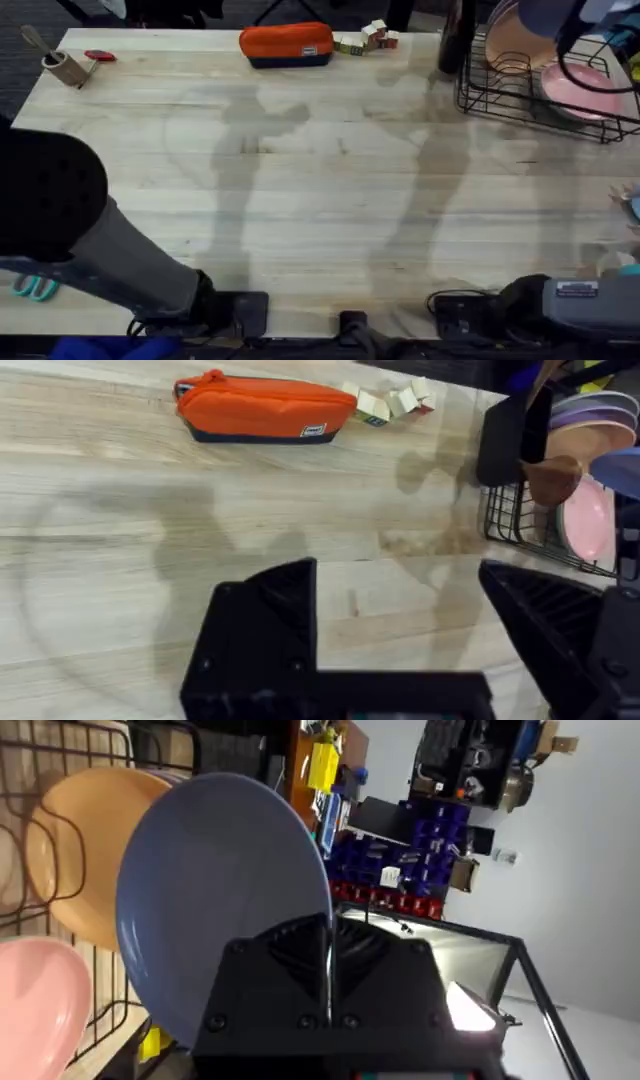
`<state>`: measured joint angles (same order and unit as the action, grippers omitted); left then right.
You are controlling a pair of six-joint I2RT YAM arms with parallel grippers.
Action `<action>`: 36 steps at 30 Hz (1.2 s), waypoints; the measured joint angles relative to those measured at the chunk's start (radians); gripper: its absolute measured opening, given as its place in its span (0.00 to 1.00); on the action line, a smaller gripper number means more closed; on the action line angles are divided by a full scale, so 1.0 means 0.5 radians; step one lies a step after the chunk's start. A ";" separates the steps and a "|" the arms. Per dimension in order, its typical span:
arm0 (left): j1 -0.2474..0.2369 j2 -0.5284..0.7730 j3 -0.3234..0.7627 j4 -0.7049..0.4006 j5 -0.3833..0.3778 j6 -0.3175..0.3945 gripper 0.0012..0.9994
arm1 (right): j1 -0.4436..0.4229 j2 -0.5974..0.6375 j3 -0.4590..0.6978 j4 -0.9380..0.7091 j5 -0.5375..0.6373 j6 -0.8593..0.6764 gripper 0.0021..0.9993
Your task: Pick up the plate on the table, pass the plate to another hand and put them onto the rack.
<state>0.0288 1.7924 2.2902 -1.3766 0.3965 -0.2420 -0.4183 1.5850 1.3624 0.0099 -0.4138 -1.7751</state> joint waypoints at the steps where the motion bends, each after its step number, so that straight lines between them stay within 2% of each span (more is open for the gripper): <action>1: 0.000 0.000 0.000 0.001 0.000 -0.001 0.99 | 0.000 0.027 0.000 0.031 -0.007 -0.003 0.03; 14: 0.000 0.000 0.000 0.000 0.000 0.000 0.99 | 0.000 0.305 0.001 0.268 -0.116 -0.057 0.03; 36: 0.000 0.000 0.000 -0.045 0.000 0.000 1.00 | 0.002 0.534 0.004 0.415 -0.132 -0.195 0.03</action>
<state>0.0288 1.7924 2.2902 -1.3991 0.3965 -0.2422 -0.4175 1.8519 1.3643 0.2176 -0.4797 -1.8726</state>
